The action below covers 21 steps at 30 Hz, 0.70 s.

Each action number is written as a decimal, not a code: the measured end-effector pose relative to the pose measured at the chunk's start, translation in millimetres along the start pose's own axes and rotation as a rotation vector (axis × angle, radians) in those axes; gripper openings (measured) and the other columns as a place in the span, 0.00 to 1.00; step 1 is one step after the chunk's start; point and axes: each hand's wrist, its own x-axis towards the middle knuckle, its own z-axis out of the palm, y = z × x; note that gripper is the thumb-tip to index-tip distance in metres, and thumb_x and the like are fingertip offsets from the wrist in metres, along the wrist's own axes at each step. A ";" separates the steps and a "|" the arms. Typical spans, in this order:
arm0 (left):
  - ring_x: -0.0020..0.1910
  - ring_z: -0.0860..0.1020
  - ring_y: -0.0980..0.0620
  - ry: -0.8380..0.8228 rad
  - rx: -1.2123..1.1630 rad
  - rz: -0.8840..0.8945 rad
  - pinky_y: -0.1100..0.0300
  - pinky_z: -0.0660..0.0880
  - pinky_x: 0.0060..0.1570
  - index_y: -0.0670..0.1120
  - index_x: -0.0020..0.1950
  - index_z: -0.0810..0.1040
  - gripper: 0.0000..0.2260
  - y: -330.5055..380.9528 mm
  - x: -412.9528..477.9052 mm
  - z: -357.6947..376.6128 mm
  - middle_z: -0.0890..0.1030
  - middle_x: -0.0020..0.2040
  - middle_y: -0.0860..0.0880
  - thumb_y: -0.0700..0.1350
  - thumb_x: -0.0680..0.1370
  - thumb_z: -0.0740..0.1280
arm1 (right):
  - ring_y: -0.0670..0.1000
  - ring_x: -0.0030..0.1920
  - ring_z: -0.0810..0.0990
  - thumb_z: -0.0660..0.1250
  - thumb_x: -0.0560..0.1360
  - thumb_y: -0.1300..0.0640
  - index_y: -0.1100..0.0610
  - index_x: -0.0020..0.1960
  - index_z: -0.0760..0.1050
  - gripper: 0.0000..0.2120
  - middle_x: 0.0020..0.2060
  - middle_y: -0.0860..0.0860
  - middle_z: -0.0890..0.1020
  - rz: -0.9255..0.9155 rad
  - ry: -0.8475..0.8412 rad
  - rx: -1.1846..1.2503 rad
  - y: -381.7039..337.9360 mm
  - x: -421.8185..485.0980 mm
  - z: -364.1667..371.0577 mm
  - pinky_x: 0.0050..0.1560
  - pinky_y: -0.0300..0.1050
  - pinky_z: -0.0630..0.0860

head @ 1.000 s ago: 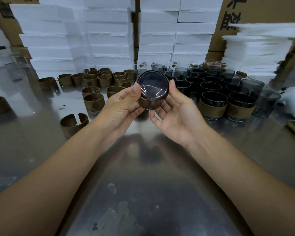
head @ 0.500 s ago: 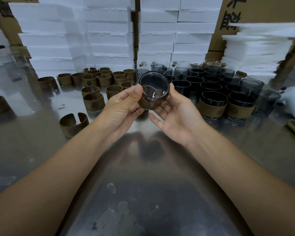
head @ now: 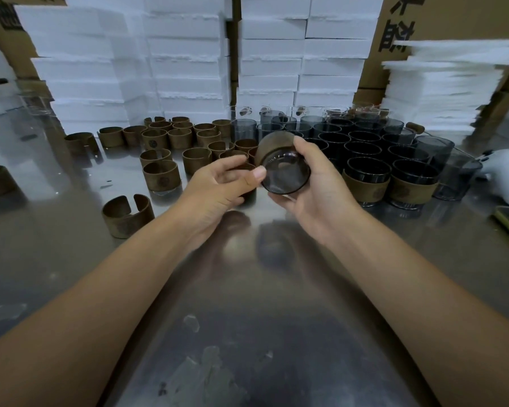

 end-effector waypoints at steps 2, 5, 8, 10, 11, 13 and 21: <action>0.52 0.81 0.53 -0.059 -0.016 -0.062 0.61 0.76 0.50 0.48 0.62 0.77 0.29 1.4 0.3 -0.2 0.83 0.54 0.49 0.59 0.64 0.68 | 0.53 0.58 0.80 0.67 0.76 0.52 0.53 0.68 0.71 0.21 0.59 0.55 0.80 -0.103 0.010 -0.032 1.9 0.9 -0.1 0.52 0.47 0.77; 0.48 0.83 0.51 -0.119 -0.065 -0.068 0.59 0.78 0.52 0.47 0.55 0.79 0.23 3.2 0.4 1.4 0.85 0.48 0.47 0.61 0.68 0.64 | 0.52 0.60 0.79 0.70 0.74 0.55 0.53 0.70 0.68 0.25 0.61 0.54 0.79 -0.210 -0.033 -0.137 6.6 -0.8 1.1 0.60 0.47 0.76; 0.50 0.83 0.49 -0.102 -0.077 -0.018 0.57 0.78 0.53 0.45 0.58 0.79 0.23 2.3 -1.0 0.7 0.85 0.49 0.46 0.58 0.70 0.64 | 0.52 0.62 0.77 0.71 0.74 0.58 0.53 0.70 0.68 0.27 0.61 0.53 0.78 -0.231 -0.083 -0.175 7.5 -0.6 2.1 0.68 0.51 0.70; 0.50 0.82 0.49 -0.071 -0.092 0.005 0.59 0.77 0.52 0.43 0.59 0.78 0.24 2.5 -2.5 0.6 0.85 0.50 0.46 0.57 0.69 0.66 | 0.51 0.62 0.77 0.70 0.74 0.56 0.52 0.70 0.68 0.26 0.61 0.52 0.79 -0.230 -0.090 -0.218 7.3 1.4 0.5 0.68 0.52 0.69; 0.50 0.82 0.49 -0.055 -0.098 0.012 0.59 0.77 0.52 0.43 0.61 0.78 0.25 2.7 -2.9 0.6 0.84 0.51 0.46 0.55 0.69 0.66 | 0.50 0.61 0.77 0.70 0.74 0.55 0.51 0.70 0.69 0.25 0.61 0.51 0.79 -0.235 -0.082 -0.263 8.2 2.1 -0.4 0.67 0.50 0.70; 0.52 0.82 0.49 -0.037 -0.090 0.014 0.60 0.77 0.54 0.43 0.63 0.77 0.26 3.3 -3.7 1.1 0.84 0.53 0.45 0.53 0.68 0.67 | 0.46 0.59 0.77 0.71 0.73 0.50 0.50 0.69 0.70 0.25 0.60 0.49 0.79 -0.270 -0.044 -0.380 11.4 3.3 -1.6 0.61 0.42 0.73; 0.57 0.80 0.50 0.021 -0.026 0.012 0.57 0.74 0.59 0.46 0.63 0.77 0.14 3.3 -3.1 0.2 0.83 0.55 0.47 0.45 0.78 0.66 | 0.44 0.55 0.77 0.77 0.67 0.54 0.47 0.61 0.69 0.26 0.53 0.45 0.77 -0.404 0.044 -0.537 13.2 10.6 -12.5 0.53 0.37 0.75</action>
